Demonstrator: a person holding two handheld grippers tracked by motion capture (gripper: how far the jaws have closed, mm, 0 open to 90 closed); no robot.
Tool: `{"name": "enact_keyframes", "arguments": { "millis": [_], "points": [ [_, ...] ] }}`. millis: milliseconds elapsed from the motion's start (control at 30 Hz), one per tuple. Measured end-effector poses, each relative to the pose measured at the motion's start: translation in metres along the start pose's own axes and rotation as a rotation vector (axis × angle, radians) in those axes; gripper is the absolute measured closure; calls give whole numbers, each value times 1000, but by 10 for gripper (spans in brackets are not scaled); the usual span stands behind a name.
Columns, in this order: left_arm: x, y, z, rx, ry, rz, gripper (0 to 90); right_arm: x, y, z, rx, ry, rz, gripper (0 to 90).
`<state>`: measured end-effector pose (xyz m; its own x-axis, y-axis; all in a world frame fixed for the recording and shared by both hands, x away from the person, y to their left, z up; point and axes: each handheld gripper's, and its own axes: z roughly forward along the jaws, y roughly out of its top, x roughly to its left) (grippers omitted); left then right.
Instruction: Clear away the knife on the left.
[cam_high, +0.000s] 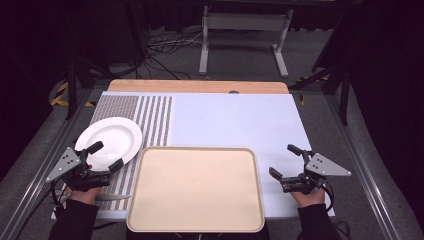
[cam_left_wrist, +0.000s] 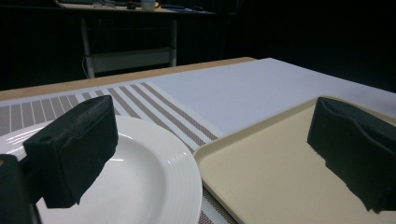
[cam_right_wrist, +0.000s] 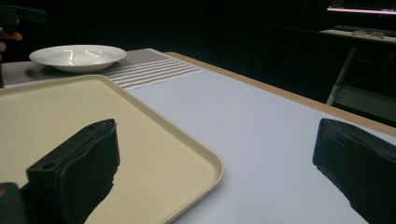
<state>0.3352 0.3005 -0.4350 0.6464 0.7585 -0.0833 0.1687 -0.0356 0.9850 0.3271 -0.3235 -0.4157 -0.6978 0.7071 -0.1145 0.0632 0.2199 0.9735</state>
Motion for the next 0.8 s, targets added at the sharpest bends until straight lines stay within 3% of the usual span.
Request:
{"name": "enact_keyframes", "arguments": {
  "millis": [133, 300, 467, 600, 733, 800],
  "points": [
    [1, 0, 0, -1, -17, -10, 26, 0, 0, 0, -4, 2, 1, 12],
    [1, 2, -2, 19, 8, 2, 28, 1, -1, -1, -11, 3, -3, 10],
    [3, 8, -5, 59, -41, -32, 24, 0, -2, 0, -21, 2, 10, 1],
    [2, 13, -9, 68, -59, -5, 21, 1, -5, -1, -33, 2, 34, 1],
    [-1, 22, -14, 76, -98, 3, 41, 0, -6, 1, -3, 11, 49, 3],
    [-4, 27, -14, 108, -102, 40, 45, 1, -6, 2, 1, 10, 47, 6]
  ]
}}
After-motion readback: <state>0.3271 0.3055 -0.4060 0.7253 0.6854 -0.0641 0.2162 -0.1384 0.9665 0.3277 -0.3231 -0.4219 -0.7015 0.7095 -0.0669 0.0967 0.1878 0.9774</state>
